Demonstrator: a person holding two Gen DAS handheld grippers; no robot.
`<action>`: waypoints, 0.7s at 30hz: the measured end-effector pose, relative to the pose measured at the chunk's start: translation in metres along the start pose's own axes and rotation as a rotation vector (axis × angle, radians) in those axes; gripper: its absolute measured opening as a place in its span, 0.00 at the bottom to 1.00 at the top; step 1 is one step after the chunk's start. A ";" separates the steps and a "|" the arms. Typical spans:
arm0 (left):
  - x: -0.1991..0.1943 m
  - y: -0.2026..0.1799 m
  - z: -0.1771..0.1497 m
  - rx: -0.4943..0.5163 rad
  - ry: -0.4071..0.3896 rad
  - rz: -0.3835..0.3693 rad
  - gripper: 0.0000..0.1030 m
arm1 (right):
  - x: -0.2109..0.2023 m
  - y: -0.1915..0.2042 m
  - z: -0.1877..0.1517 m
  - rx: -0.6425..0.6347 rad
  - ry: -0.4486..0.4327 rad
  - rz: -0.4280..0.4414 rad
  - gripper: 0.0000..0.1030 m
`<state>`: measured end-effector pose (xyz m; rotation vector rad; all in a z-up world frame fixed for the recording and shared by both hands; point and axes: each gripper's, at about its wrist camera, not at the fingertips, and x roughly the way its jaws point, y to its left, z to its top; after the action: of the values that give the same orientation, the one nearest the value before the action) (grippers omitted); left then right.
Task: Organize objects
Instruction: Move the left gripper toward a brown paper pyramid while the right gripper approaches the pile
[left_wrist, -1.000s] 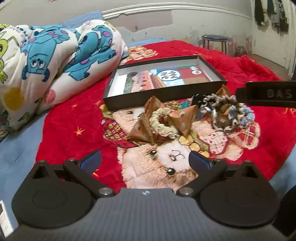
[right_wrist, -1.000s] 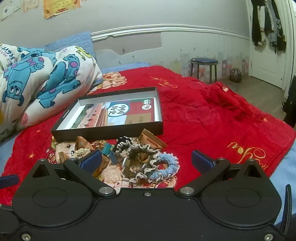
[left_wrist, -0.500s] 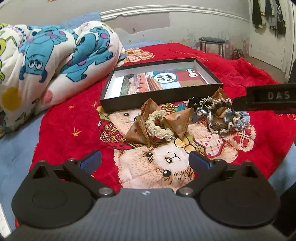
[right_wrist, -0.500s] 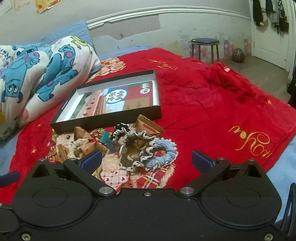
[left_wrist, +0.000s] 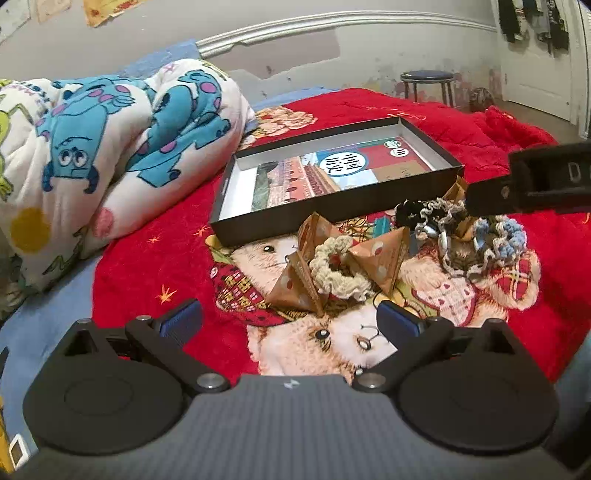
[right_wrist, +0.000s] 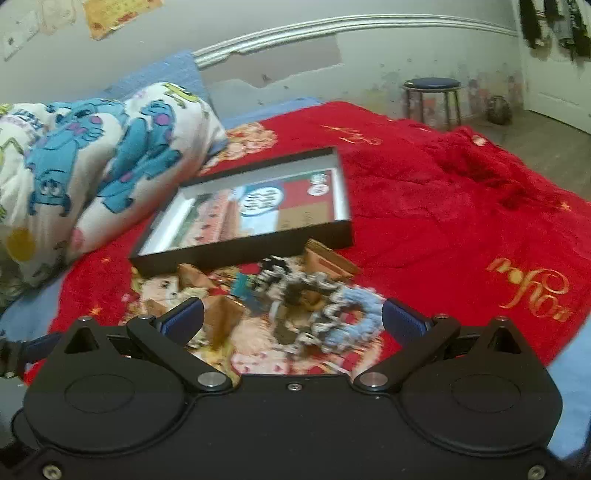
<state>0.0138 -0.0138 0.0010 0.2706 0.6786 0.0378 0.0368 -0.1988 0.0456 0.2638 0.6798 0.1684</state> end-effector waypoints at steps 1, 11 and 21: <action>0.003 0.003 0.003 -0.007 0.005 -0.009 1.00 | 0.001 0.002 0.001 0.002 -0.002 0.020 1.00; 0.035 0.037 0.021 -0.134 0.106 -0.071 1.00 | 0.017 0.015 0.011 -0.002 -0.021 0.134 1.00; 0.057 0.058 0.028 -0.106 0.089 0.001 1.00 | 0.045 0.028 0.011 -0.026 0.019 0.162 1.00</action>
<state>0.0788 0.0423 0.0022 0.1681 0.7621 0.0866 0.0759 -0.1634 0.0352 0.2923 0.6748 0.3352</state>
